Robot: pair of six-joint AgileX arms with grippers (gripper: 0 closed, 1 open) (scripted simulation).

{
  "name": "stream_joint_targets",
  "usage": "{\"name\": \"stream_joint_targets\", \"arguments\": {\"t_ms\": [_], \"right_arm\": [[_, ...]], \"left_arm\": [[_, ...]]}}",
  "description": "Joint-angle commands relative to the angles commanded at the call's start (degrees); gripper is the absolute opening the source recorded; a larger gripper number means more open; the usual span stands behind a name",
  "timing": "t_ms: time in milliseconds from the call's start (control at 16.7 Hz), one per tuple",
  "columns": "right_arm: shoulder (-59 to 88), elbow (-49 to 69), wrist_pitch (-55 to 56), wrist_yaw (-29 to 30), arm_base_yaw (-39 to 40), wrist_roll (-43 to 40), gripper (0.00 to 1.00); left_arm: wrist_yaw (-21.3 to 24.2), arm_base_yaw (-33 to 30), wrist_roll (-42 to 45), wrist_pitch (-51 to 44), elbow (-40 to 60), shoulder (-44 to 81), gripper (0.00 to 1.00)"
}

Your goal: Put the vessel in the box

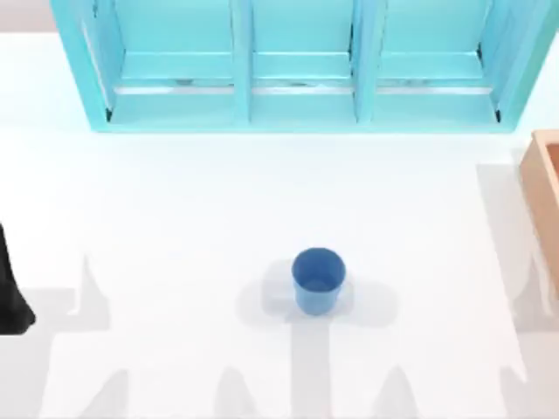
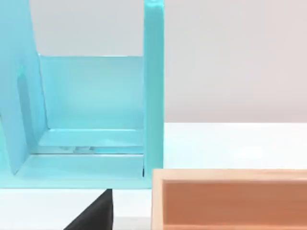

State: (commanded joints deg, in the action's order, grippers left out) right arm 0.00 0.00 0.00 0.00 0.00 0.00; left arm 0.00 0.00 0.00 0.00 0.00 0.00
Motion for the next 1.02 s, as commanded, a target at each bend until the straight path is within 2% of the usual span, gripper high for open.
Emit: {"name": "stream_joint_targets", "arguments": {"t_ms": [240,420,1020], "right_arm": [[1.7,1.4,-1.2,0.0,1.1,0.8,1.0],[8.4,7.3,-5.6,0.2,5.5,4.5,1.0],[55.0,49.9,-35.1,1.2,27.8,24.4,1.0]], "left_arm": [[0.0,0.0,0.0,0.0,0.0,0.0,1.0],[0.0,0.0,0.0,0.0,0.0,0.0,1.0],[0.0,0.0,0.0,0.0,0.0,0.0,1.0]]}}
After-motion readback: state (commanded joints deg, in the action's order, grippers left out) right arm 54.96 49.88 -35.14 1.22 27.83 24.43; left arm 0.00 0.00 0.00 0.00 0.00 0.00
